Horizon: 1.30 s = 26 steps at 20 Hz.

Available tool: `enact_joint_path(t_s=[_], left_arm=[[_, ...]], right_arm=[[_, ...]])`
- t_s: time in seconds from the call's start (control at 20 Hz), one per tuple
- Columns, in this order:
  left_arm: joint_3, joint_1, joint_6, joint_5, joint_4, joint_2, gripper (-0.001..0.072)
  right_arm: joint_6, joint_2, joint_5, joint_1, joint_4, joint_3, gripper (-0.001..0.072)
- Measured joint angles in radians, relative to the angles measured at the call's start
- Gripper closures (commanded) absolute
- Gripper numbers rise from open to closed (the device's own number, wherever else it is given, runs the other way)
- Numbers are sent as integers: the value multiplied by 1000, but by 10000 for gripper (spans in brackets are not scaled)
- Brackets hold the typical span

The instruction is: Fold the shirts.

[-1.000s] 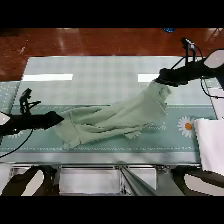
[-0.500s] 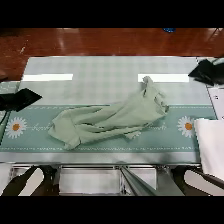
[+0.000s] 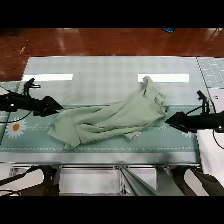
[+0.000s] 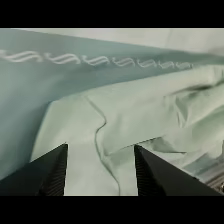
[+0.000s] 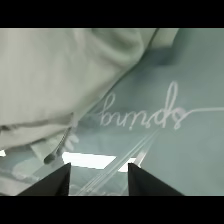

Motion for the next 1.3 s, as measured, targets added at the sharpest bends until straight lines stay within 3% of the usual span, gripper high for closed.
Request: enact_joint_path(t_s=[0.5,0.8,1.1,1.15,1.2,1.25,1.3], left_arm=[[133,-161,44,104,53,-125,200],[234,-147,-15,73,169,-169,201],[251,-214,3,-45,126,-283,206],[252,-234,5,-73,117,-298,341],[252,-253,11,-84,122,-309,599],[254,-270,21,-88,133,-319,684],[261,-285,33,-99,139,-323,684]], right_arm=[[-20,40,60,0,33,-80,304],[-18,41,37,0,35,-82,304],[-6,41,22,0,35,-82,304],[-6,41,21,0,35,-82,303],[-5,41,18,0,35,-82,304],[-5,41,17,0,35,-82,303],[-3,41,17,0,35,-82,304]])
